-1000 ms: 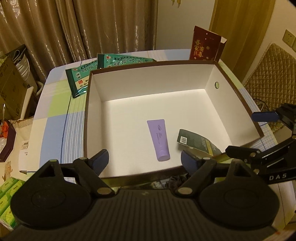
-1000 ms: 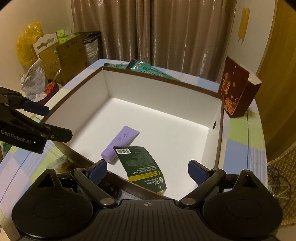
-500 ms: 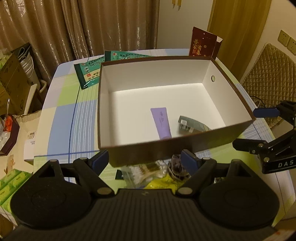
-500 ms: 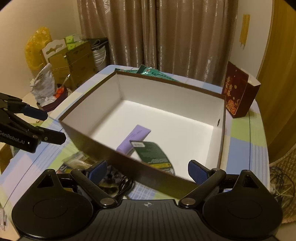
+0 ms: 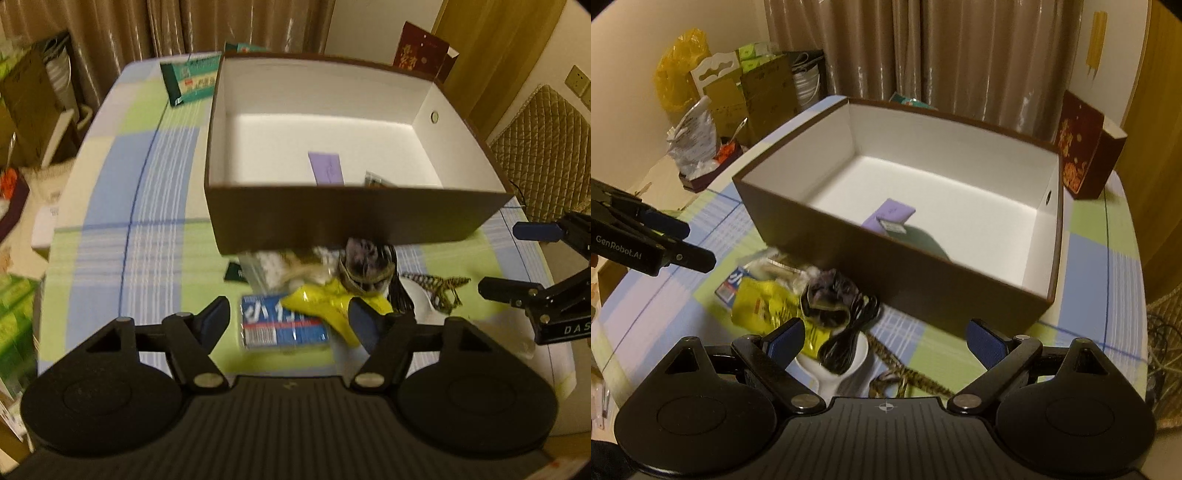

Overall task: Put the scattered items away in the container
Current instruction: 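Grasp the yellow snack packet with the left tool while the right tool reaches for the black cable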

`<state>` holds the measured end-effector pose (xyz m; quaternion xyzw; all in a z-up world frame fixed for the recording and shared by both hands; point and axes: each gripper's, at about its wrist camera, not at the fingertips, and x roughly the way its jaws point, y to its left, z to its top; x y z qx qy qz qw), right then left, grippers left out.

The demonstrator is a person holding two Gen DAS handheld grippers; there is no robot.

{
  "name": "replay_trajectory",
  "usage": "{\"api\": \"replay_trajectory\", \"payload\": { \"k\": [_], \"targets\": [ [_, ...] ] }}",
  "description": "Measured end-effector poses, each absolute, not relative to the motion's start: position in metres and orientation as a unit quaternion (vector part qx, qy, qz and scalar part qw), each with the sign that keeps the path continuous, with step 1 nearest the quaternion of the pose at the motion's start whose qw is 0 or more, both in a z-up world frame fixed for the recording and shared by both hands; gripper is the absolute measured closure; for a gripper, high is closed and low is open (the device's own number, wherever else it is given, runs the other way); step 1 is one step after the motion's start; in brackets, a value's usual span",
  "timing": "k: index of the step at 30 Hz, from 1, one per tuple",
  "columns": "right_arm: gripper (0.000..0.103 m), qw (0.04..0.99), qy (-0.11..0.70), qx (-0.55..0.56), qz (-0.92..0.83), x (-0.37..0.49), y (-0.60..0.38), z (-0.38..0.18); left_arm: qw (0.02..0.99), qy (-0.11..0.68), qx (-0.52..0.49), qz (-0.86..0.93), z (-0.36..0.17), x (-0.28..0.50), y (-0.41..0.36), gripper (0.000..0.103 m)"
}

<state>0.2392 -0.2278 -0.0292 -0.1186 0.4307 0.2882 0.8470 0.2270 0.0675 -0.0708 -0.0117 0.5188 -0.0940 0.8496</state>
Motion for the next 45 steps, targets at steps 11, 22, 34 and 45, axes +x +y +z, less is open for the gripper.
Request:
{"api": "replay_trajectory", "payload": {
  "k": [11, 22, 34, 45],
  "targets": [
    [0.011, 0.849, 0.450, -0.095, 0.261, 0.232, -0.254, -0.045, 0.832, 0.537, -0.085, -0.115, -0.097, 0.218, 0.068, 0.051],
    [0.011, 0.851, 0.471, -0.077, 0.217, 0.235, -0.293, -0.062, 0.818, 0.539, -0.159, -0.125, -0.121, 0.232, 0.059, 0.059],
    [0.011, 0.844, 0.490, -0.066, 0.208, 0.240, -0.308, -0.079, 0.820, 0.543, -0.129, -0.124, -0.142, 0.250, 0.031, 0.070],
    [0.011, 0.841, 0.495, -0.061, 0.208, 0.251, -0.311, -0.083, 0.808, 0.562, -0.133, -0.119, -0.163, 0.270, 0.022, 0.075]
  ]
}}
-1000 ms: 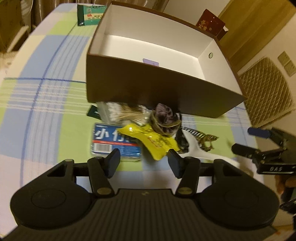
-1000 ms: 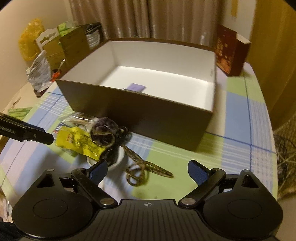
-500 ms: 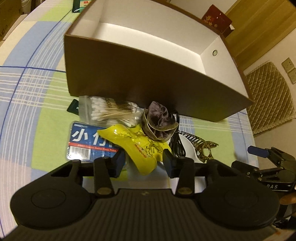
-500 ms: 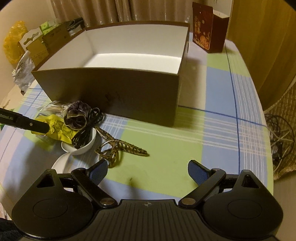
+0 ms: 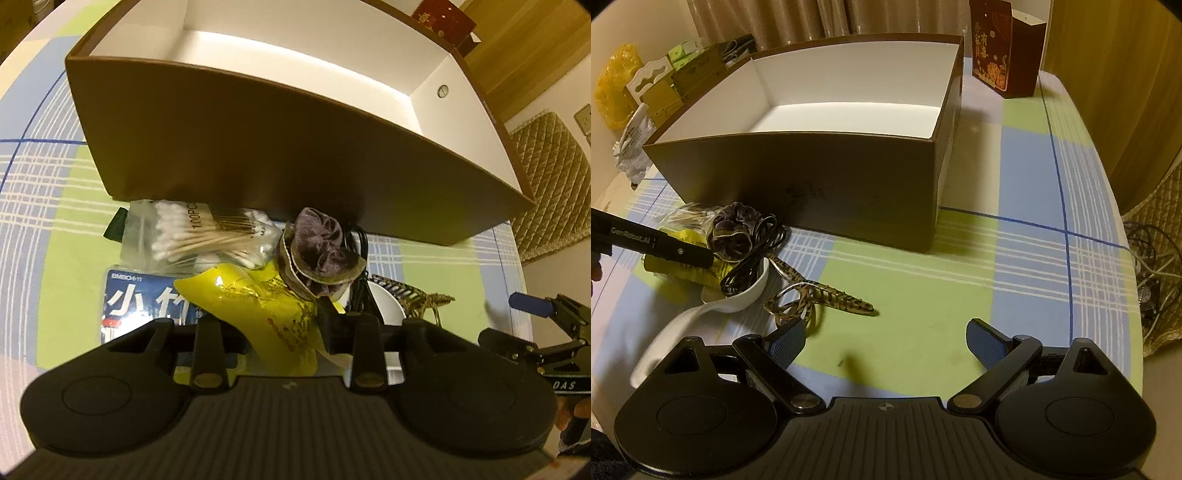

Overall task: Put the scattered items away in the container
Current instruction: 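Grasp the yellow snack packet with the left tool while the right tool reaches for the black cable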

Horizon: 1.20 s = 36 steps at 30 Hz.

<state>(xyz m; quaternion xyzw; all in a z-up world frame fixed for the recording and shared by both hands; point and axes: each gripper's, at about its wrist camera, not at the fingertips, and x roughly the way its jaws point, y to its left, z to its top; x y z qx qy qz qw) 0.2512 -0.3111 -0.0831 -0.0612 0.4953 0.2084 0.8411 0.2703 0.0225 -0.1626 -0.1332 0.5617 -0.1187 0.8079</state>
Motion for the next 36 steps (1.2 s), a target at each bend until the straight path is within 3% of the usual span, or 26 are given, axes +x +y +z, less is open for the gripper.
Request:
{"api": "replay_trajectory", "payload": {
  "k": [11, 25, 36],
  "targets": [
    [0.011, 0.835, 0.490, -0.086, 0.235, 0.251, -0.306, -0.087, 0.803, 0.547, -0.191, -0.139, -0.150, 0.263, 0.049, 0.084],
    [0.013, 0.827, 0.470, -0.129, 0.282, 0.244, -0.295, -0.091, 0.810, 0.532, -0.186, -0.161, -0.116, 0.229, 0.067, 0.085],
    [0.050, 0.819, 0.476, -0.025, 0.321, 0.260, -0.271, -0.087, 0.827, 0.512, -0.185, -0.142, -0.105, 0.217, 0.079, 0.085]
  ]
}}
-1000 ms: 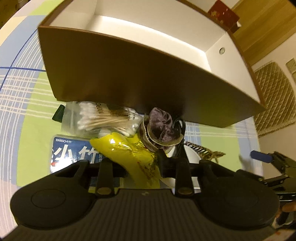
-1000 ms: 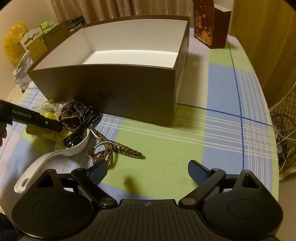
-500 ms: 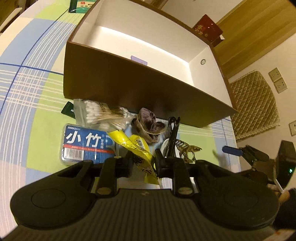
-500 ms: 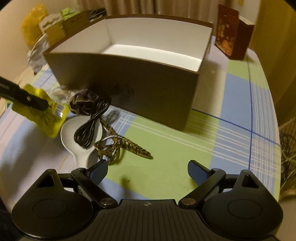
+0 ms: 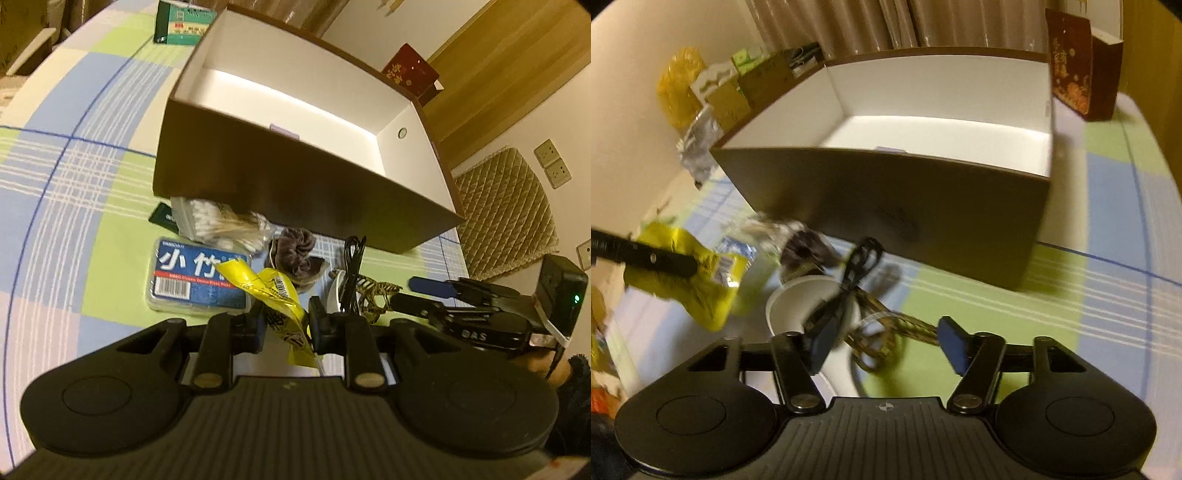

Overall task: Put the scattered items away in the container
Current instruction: 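Grasp the yellow snack packet with the left tool while the right tool reaches for the black cable, then lift the yellow packet with the left tool while the right tool lifts the black cable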

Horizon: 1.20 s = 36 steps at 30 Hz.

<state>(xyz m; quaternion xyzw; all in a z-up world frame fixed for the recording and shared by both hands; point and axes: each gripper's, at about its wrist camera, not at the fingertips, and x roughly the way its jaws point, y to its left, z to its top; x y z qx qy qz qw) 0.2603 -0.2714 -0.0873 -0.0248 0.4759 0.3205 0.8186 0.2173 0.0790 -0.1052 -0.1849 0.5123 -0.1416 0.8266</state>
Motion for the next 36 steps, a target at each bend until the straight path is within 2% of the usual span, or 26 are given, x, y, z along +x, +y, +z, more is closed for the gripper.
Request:
{"api": "replay_trajectory", "payload": {
  "k": [2, 6, 16, 18, 19, 26, 27, 36],
  "targets": [
    [0.057, 0.815, 0.483, -0.011, 0.319, 0.267, -0.263, -0.090, 0.832, 0.506, -0.181, -0.137, -0.102, 0.218, 0.082, 0.085],
    [0.065, 0.817, 0.489, -0.003, 0.306, 0.276, -0.247, -0.096, 0.841, 0.495, -0.179, -0.126, -0.096, 0.219, 0.089, 0.085],
    [0.068, 0.821, 0.495, 0.025, 0.284, 0.292, -0.228, -0.108, 0.851, 0.485, -0.171, -0.106, -0.088, 0.222, 0.102, 0.085],
    [0.083, 0.821, 0.495, 0.032, 0.282, 0.292, -0.228, -0.111, 0.853, 0.481, -0.170, -0.106, -0.086, 0.222, 0.102, 0.085],
    [0.086, 0.821, 0.494, 0.038, 0.283, 0.292, -0.229, -0.110, 0.854, 0.480, -0.169, -0.106, -0.085, 0.222, 0.102, 0.085],
    [0.094, 0.832, 0.464, 0.049, 0.300, 0.277, -0.236, -0.094, 0.860, 0.473, -0.156, -0.112, -0.080, 0.224, 0.096, 0.085],
    [0.100, 0.833, 0.461, 0.052, 0.302, 0.275, -0.237, -0.090, 0.861, 0.472, -0.153, -0.114, -0.078, 0.225, 0.094, 0.085],
    [0.100, 0.844, 0.437, 0.056, 0.306, 0.255, -0.253, -0.067, 0.864, 0.466, -0.136, -0.131, -0.070, 0.230, 0.079, 0.085]
  ]
}}
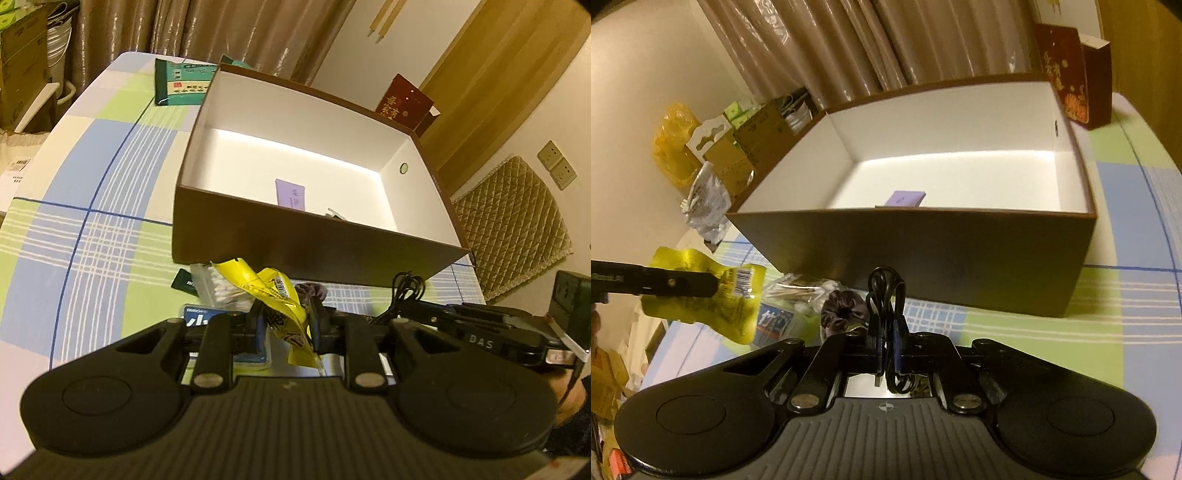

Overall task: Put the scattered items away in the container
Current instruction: 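Lift the yellow packet with the left tool while the right tool lifts the black cable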

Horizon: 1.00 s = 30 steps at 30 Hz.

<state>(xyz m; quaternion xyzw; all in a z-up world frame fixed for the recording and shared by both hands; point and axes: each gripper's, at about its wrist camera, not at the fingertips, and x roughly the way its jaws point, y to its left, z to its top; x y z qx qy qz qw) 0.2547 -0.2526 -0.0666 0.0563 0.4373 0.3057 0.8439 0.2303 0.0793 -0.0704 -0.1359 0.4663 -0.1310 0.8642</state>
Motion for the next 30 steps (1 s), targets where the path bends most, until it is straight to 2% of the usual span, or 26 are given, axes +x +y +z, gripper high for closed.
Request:
{"api": "replay_trajectory", "payload": {
  "k": [22, 30],
  "targets": [
    [0.100, 0.885, 0.330, 0.045, 0.325, 0.269, -0.269, 0.033, 0.895, 0.396, -0.090, -0.182, -0.011, 0.261, 0.062, 0.085],
    [0.100, 0.897, 0.325, 0.021, 0.297, 0.317, -0.265, 0.033, 0.907, 0.373, -0.058, -0.184, -0.004, 0.310, 0.058, 0.085]
  ]
}}
